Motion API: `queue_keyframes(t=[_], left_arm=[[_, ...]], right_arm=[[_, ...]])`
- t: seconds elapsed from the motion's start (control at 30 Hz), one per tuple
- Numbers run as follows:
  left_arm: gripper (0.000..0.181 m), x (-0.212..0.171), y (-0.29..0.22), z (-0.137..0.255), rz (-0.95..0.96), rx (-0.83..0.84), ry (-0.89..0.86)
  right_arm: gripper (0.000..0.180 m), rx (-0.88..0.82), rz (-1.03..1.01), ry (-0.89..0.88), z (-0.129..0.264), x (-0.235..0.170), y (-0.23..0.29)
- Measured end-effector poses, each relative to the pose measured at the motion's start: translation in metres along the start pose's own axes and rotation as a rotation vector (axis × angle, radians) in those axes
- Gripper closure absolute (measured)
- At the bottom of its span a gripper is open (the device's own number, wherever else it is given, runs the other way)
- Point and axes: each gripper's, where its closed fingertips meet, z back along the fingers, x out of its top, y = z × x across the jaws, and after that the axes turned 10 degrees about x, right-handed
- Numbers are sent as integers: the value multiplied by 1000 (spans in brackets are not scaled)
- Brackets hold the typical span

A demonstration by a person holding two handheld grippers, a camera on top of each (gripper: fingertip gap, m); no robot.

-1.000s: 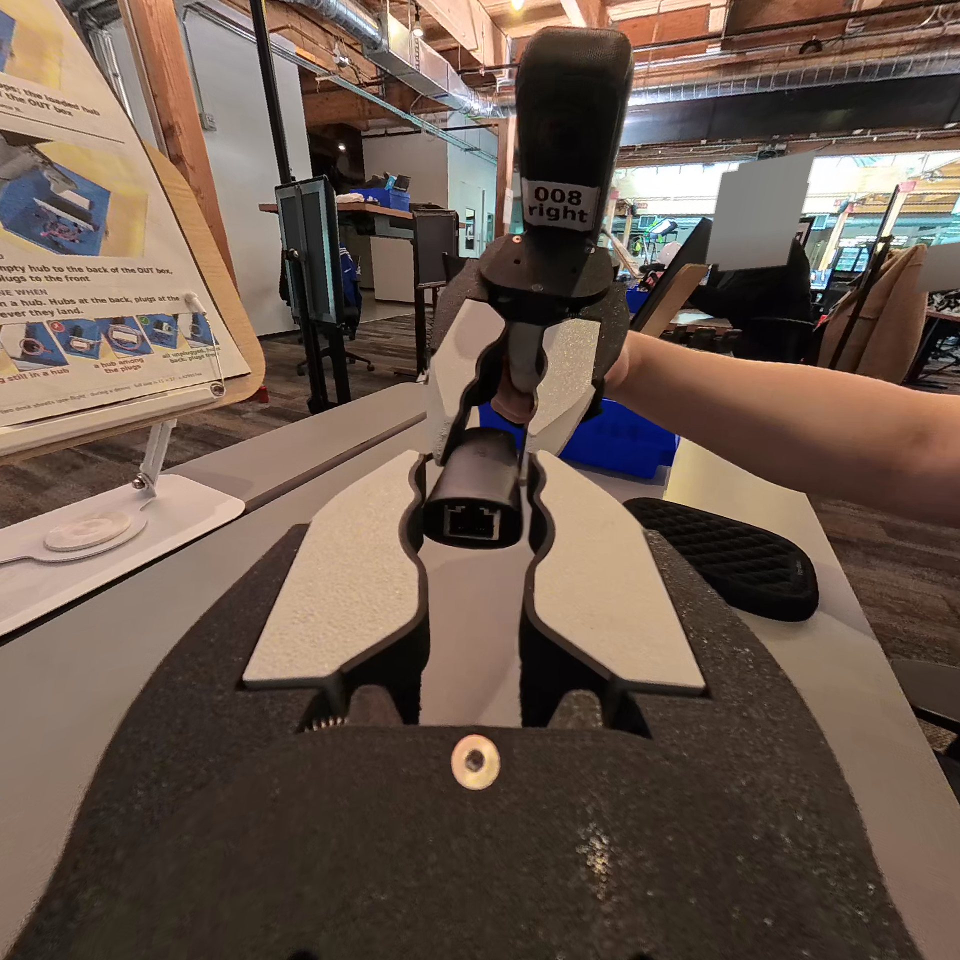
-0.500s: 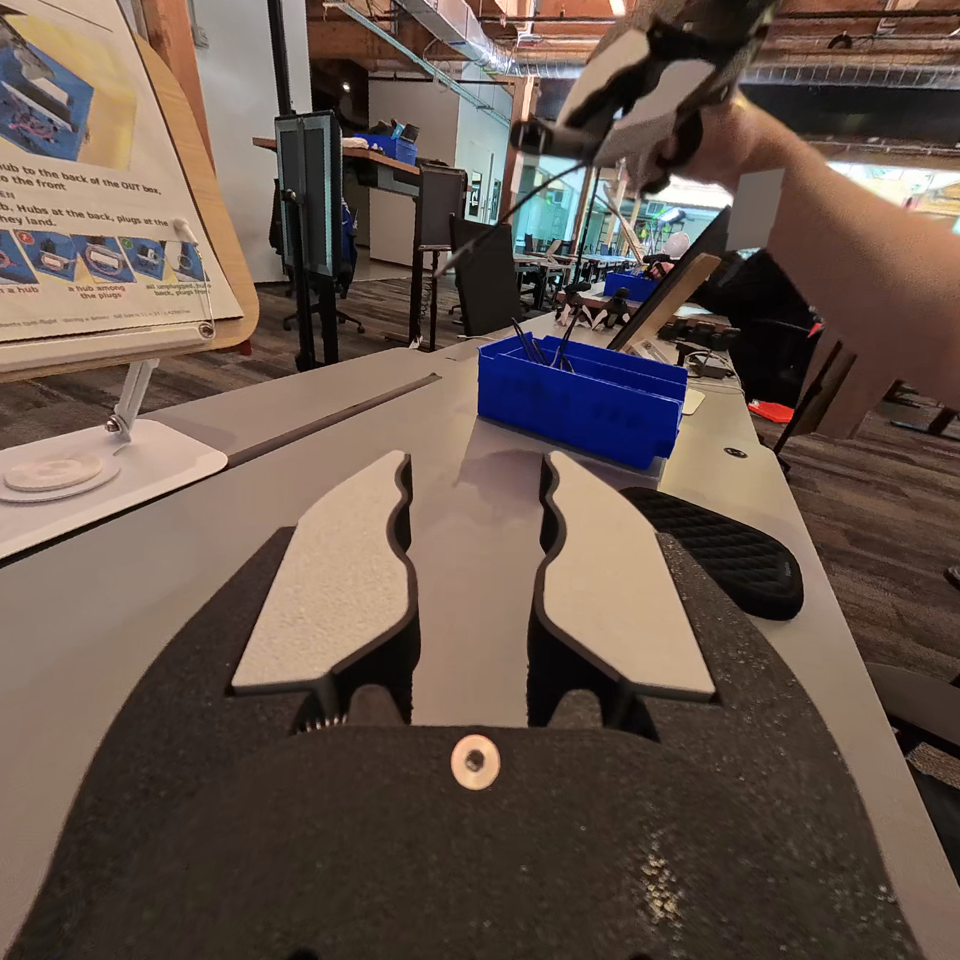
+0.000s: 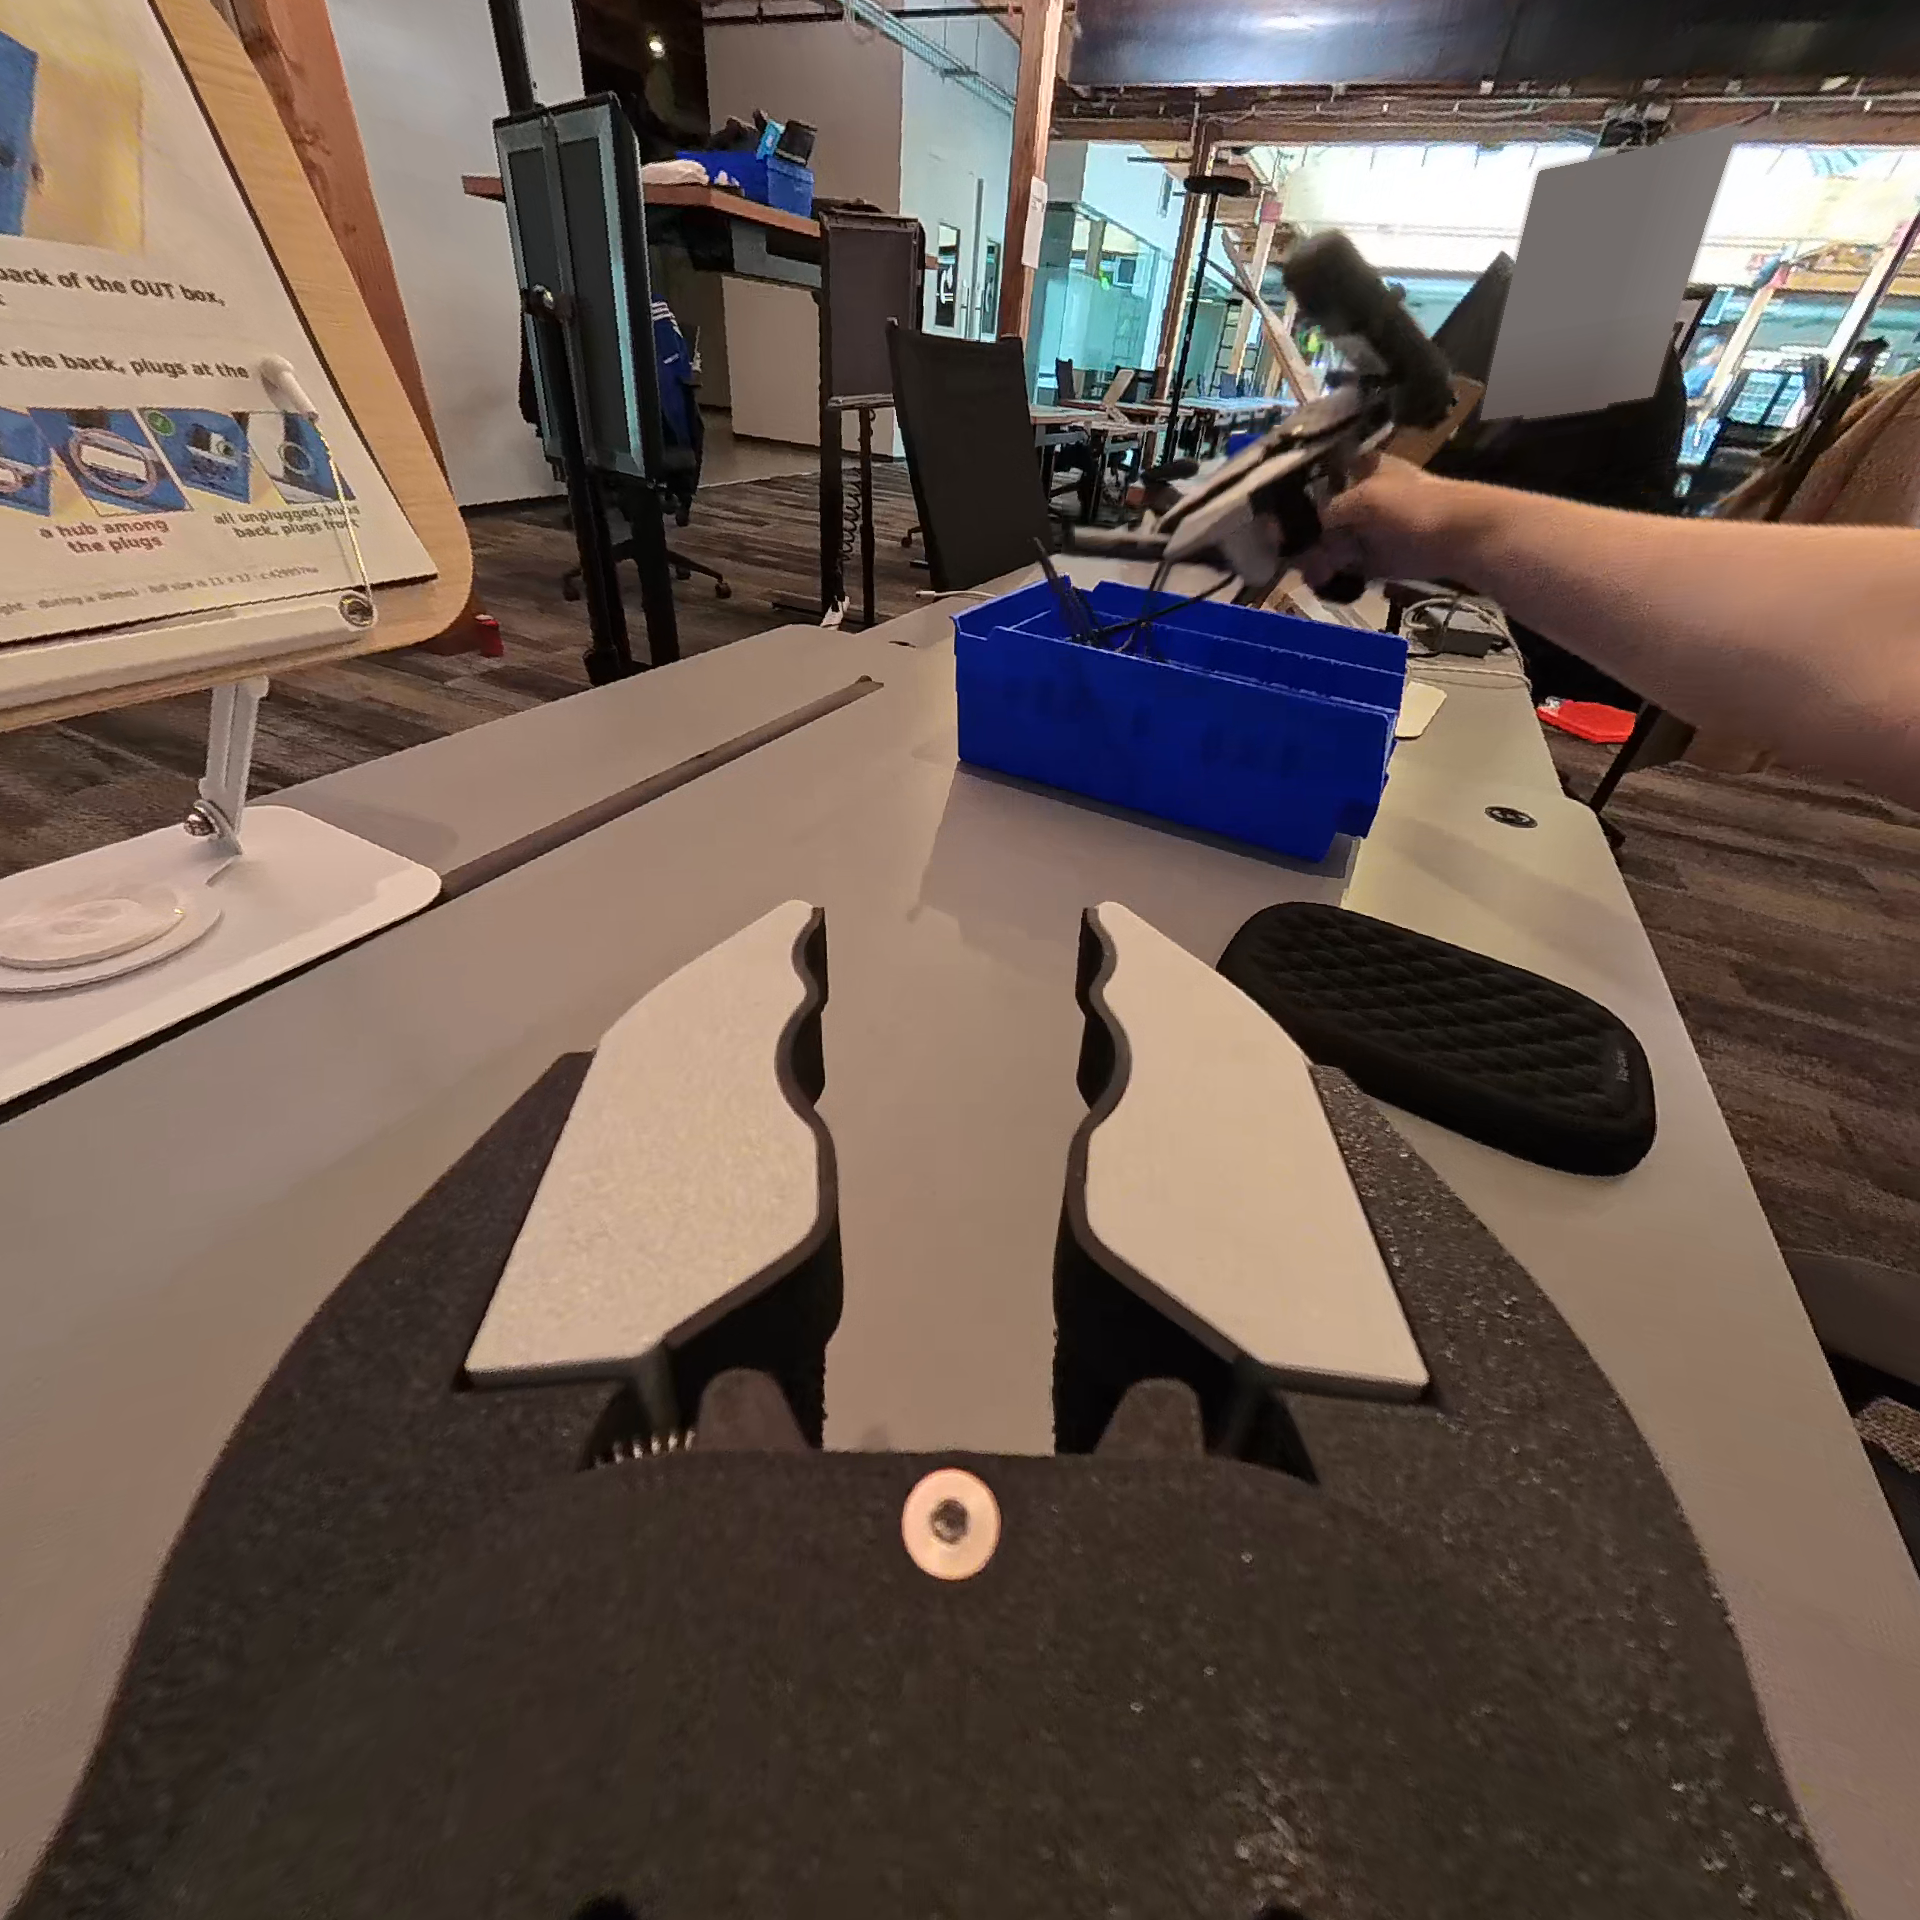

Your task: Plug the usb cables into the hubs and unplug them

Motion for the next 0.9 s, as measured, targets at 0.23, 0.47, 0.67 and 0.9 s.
queue_keyframes(t=[0.23,0.47,0.67,0.9], left_arm=[[135,-10,-1,-6,-11,-1,40],[135,-12,1,-7,3,2,47],[135,-4,10,-2,19,34,16],[134,-5,70,15,-29,411,56]], right_arm=[[147,-55,-75,214,-34,-81,-23],[148,-16,-88,166,-42,-89,-17],[141,-51,-29,-110,34,14,4],[130,-418,181,-433,118,196,79]])
